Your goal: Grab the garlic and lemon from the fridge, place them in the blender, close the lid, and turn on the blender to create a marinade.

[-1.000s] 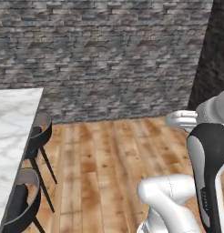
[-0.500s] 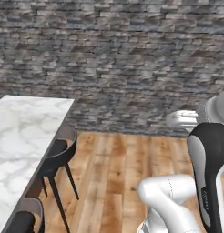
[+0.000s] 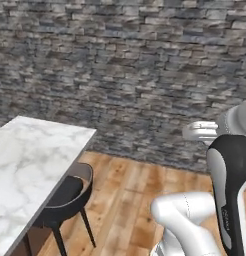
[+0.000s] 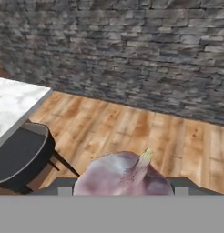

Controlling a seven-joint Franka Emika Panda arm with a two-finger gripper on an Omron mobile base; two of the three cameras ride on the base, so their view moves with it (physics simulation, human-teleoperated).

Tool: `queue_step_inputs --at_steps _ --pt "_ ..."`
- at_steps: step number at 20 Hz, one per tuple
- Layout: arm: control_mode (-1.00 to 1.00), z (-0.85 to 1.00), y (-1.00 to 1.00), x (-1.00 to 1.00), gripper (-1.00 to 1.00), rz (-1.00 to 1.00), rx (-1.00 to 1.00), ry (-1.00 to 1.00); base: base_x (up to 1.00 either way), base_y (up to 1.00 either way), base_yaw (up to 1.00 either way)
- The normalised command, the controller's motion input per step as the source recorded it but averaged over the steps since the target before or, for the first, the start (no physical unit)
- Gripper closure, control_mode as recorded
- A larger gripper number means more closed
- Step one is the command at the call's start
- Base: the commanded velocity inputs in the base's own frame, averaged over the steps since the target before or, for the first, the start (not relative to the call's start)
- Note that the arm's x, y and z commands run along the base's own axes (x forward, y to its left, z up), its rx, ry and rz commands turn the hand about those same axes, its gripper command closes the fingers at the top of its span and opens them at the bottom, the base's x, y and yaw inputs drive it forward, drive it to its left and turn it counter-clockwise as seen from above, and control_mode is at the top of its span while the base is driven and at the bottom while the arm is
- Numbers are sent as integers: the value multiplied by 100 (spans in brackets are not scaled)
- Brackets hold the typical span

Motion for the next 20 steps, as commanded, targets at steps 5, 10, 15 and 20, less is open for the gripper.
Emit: queue_step_inputs --at_steps 5,10,15,20 --pt "100 0 0 0 100 0 0 0 100 -10 36" --pt "100 0 0 0 100 0 0 0 100 -12 39" --pt "100 0 0 0 100 0 0 0 100 -10 52" --pt "100 0 0 0 100 0 0 0 100 -16 55"
